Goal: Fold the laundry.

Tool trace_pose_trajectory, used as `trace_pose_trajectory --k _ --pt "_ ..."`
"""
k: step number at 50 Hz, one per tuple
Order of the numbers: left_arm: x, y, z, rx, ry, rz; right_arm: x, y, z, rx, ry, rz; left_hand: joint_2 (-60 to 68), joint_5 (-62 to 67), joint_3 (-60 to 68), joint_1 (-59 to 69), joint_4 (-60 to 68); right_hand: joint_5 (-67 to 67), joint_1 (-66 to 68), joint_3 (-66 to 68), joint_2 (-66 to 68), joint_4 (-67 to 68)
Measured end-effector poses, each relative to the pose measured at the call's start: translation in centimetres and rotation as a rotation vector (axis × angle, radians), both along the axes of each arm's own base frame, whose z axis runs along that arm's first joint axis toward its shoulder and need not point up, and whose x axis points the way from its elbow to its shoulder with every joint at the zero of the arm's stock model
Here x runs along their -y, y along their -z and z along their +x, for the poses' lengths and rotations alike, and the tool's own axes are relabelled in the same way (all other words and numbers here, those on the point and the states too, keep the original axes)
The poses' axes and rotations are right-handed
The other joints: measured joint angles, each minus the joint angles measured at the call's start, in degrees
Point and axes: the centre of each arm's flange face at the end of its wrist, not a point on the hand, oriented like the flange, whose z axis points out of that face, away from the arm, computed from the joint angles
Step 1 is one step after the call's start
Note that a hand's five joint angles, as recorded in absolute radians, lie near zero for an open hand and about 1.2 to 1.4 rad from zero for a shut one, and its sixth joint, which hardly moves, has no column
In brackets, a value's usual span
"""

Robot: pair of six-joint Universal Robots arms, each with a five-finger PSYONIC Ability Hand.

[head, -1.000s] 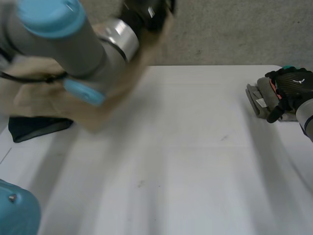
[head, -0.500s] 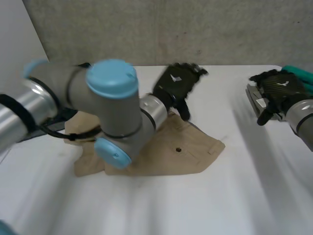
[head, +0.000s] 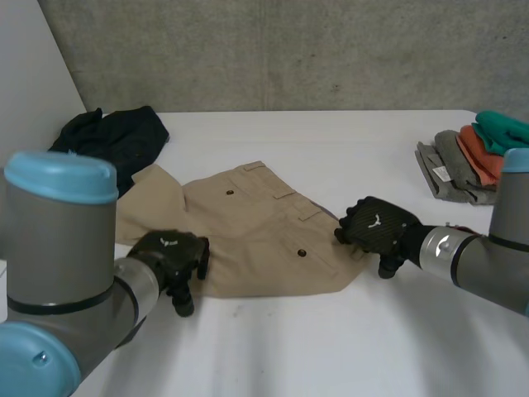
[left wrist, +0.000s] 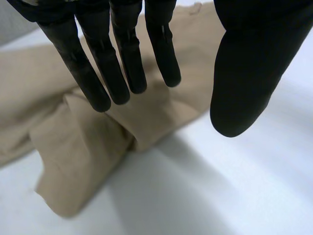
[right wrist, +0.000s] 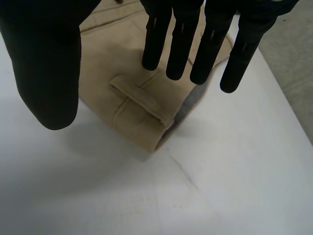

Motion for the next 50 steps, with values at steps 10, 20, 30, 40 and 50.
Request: trace_pose_trajectory --k 10,20,30,40,50 --pt "3.3 3.4 0.6 -0.023 -0.051 -0.019 1.3 2.7 1.5 0.044 -0.005 -0.016 -17.2 -18.5 -16.6 -17.0 -18.1 6.9 5.1 7.0 7.1 7.0" --pt "6.6 4.9 -0.9 0.012 -0.003 -0.137 2.4 2.9 3.0 0.143 0.062 -0.081 -18.5 -20.3 -18.4 -18.0 -19.7 29.0 28.1 30.6 30.9 30.9" --pt "9.8 5.9 -3.3 0.069 0.076 -0.281 3.4 1.0 3.8 0.233 0.181 -0.123 0.6 0.5 0.5 4.3 0.7 34.3 31.0 34.4 34.6 35.8" --pt "11.8 2.1 -4.0 0.093 0.076 -0.445 3.9 -2.3 3.5 0.312 0.296 -0.126 30.9 27.8 30.2 29.7 31.0 34.3 31.0 34.4 34.6 35.8" --pt "8.3 -13.2 -2.0 -0.142 0.02 -0.685 3.6 -12.4 2.6 0.476 0.339 -0.212 30.9 27.8 30.2 29.7 31.0 34.9 31.0 34.4 34.6 35.9"
